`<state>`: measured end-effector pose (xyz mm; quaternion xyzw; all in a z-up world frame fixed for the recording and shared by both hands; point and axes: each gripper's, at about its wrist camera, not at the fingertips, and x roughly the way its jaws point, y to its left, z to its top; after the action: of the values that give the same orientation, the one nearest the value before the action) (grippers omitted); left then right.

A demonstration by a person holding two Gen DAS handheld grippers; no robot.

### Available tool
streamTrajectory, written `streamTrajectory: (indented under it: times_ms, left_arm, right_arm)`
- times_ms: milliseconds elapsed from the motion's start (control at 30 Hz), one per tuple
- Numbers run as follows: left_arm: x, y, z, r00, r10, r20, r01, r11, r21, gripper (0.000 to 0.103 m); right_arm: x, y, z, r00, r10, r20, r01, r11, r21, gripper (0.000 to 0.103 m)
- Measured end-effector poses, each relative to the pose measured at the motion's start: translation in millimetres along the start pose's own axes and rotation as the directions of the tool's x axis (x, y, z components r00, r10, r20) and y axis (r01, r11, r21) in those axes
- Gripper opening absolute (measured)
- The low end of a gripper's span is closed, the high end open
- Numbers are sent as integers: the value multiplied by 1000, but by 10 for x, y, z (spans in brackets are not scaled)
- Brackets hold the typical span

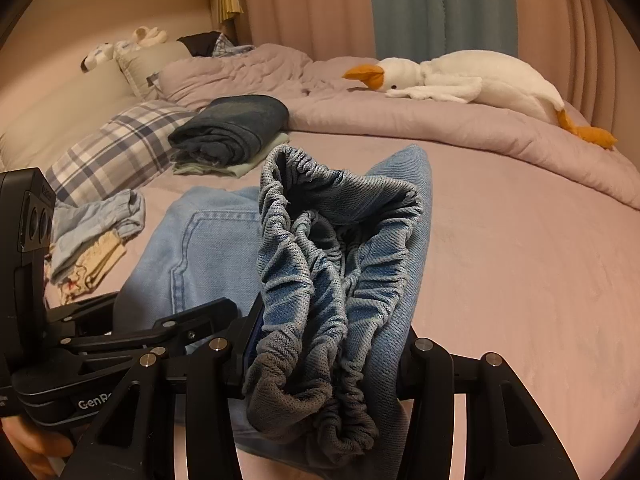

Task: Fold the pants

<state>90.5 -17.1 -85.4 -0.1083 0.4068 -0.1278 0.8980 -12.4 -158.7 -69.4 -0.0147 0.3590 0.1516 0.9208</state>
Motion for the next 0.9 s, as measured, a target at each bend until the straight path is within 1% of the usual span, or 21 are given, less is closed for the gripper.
streamTrajectory:
  times_ms: [900]
  left_arm:
    - [-13, 89, 21, 1000, 1, -2, -1, 1000, -3, 50]
  right_arm:
    - [68, 27, 32, 1000, -3, -1, 3, 1000, 13, 51]
